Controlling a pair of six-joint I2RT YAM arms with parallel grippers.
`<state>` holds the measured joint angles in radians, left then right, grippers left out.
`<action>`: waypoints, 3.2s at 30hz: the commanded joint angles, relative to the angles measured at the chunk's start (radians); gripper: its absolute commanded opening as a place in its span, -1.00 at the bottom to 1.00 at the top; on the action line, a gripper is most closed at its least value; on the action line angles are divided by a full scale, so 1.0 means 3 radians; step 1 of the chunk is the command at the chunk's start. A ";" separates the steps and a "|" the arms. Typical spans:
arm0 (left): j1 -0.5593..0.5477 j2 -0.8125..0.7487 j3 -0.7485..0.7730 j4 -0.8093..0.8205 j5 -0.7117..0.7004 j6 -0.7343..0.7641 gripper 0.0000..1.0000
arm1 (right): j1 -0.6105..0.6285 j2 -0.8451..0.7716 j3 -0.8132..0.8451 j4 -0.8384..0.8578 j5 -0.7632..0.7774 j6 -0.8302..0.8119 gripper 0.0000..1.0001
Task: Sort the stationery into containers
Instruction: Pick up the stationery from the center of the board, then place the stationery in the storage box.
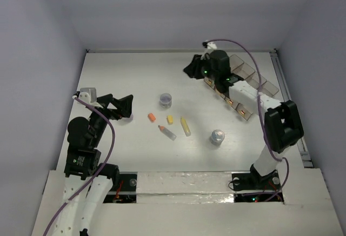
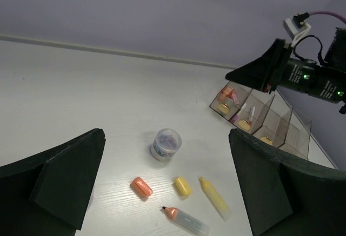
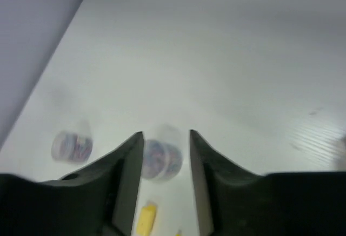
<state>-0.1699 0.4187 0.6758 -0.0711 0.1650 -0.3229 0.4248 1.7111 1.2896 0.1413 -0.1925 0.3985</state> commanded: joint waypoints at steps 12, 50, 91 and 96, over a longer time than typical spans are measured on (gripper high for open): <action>0.0019 -0.0020 0.0074 0.0196 0.0038 0.0003 0.98 | 0.0906 0.1096 0.1269 -0.1611 0.0314 -0.1042 0.54; -0.0011 -0.0071 0.0074 0.0196 0.0059 -0.0008 0.98 | -0.0315 0.0105 0.0631 -0.0993 0.1843 -0.0741 0.05; -0.0415 -0.0158 0.0089 0.0145 -0.0059 0.0033 0.98 | -0.1733 0.0289 -0.0039 -0.0706 0.1679 -0.0101 0.10; -0.0415 -0.0153 0.0094 0.0145 -0.0059 0.0033 0.98 | -0.1733 0.0299 -0.0095 -0.0655 0.1705 0.0006 0.21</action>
<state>-0.2893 0.3645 0.6758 -0.0711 0.1490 -0.3222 -0.0860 1.8050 1.2663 -0.1387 0.3061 0.3664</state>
